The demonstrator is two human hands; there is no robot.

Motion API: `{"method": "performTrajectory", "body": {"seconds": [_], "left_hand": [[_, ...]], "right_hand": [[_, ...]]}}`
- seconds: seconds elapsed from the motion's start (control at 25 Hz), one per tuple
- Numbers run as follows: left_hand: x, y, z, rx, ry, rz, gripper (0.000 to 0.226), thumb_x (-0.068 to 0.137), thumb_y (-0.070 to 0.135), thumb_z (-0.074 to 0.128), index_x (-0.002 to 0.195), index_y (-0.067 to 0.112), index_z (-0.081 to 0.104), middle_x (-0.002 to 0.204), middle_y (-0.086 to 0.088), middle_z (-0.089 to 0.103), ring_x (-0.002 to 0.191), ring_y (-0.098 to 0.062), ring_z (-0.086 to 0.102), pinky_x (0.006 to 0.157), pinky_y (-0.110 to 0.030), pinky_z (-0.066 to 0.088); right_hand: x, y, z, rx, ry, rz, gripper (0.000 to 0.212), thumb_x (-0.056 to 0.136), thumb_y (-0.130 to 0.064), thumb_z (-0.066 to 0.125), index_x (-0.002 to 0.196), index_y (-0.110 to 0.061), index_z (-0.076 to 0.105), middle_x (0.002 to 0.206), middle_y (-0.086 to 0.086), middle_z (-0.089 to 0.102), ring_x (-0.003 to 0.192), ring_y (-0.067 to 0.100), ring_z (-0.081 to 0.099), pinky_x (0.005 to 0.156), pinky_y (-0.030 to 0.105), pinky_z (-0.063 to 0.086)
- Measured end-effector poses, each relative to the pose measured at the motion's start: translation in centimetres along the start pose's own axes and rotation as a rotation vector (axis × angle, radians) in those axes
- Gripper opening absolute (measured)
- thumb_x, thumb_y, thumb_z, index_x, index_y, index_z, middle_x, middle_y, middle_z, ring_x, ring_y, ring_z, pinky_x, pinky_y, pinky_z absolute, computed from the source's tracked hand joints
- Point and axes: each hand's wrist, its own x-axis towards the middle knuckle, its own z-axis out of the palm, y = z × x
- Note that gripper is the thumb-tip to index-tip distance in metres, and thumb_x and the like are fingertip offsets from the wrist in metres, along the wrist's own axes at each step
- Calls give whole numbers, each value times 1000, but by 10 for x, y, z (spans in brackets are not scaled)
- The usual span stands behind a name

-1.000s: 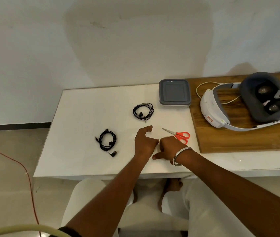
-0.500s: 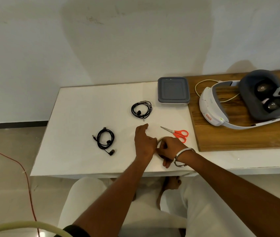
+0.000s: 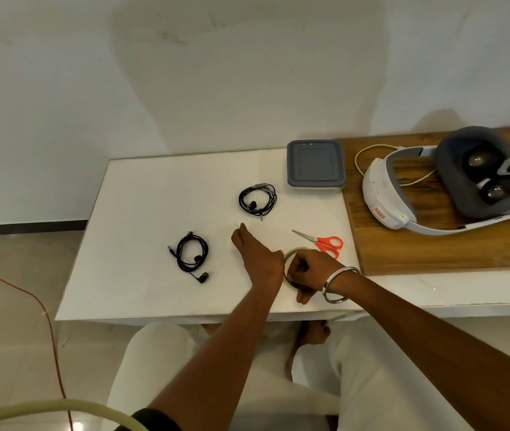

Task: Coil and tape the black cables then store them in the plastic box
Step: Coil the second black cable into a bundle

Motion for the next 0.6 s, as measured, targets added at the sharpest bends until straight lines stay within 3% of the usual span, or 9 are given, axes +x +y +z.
{"method": "performTrajectory", "body": {"seconds": [0.16,0.28,0.36,0.44,0.52,0.6], "left_hand": [[5,-5,-8,-4,-32,-1,93,76,3,76,149,6,18,153,-7,17,139,-20,29,99,-13,25],[9,-11,-21,-40,-56,39,76,84,8,69,147,10,27,151,-4,25,136,-20,35,110,-25,31],[10,-16,-31,-74,-86,89,62,88,6,63,143,16,36,146,1,33,111,-19,56,97,-27,46],[10,-20,-40,-90,-126,187,53,89,3,59,135,24,44,139,6,43,84,-18,61,86,-33,54],[10,-24,-49,-93,-167,287,54,87,0,58,129,33,48,131,12,49,85,-19,63,82,-42,57],[11,-24,-56,-101,-206,329,57,88,1,57,131,37,47,126,13,52,90,-21,64,78,-41,58]], "right_hand": [[-1,2,-5,63,-23,0,7,90,-15,56,96,-12,60,81,6,73,60,17,71,70,26,59],[-1,1,-13,148,20,-15,8,91,-16,56,97,-11,59,78,5,73,55,21,70,60,28,59],[0,-5,-16,202,95,-61,7,92,-14,55,95,-8,58,76,6,71,48,23,65,47,27,55],[4,-13,-18,214,188,-125,7,93,-14,53,94,-8,58,76,6,68,46,22,61,40,24,49],[11,-25,-18,202,275,-172,5,92,-14,53,93,-13,58,80,5,67,47,18,60,41,23,47],[18,-38,-17,197,345,-198,6,92,-15,53,96,-17,57,87,3,64,54,16,61,45,21,46]]}}
